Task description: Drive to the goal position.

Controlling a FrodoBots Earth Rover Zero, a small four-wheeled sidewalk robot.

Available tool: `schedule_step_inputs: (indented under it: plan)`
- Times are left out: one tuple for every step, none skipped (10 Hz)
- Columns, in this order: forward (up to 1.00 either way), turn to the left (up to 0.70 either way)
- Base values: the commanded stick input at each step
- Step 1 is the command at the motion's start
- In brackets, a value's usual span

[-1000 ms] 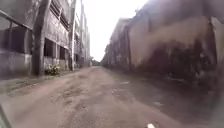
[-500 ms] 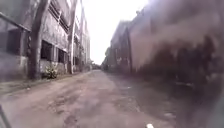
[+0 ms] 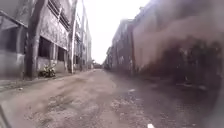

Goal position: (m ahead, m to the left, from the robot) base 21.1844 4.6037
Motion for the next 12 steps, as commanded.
schedule_step_inputs:
  plan:
    - [0.70, 0.00]
    - [0.70, 0.00]
    - [0.70, 0.00]
    - [0.70, 0.00]
    - [0.70, 0.00]
    - [0.70, 0.00]
    - [0.70, 0.23]
    - [0.70, 0.35]
    - [0.70, 0.35]
    - [0.70, 0.35]
    - [0.70, 0.24]
    - [0.70, 0.07]
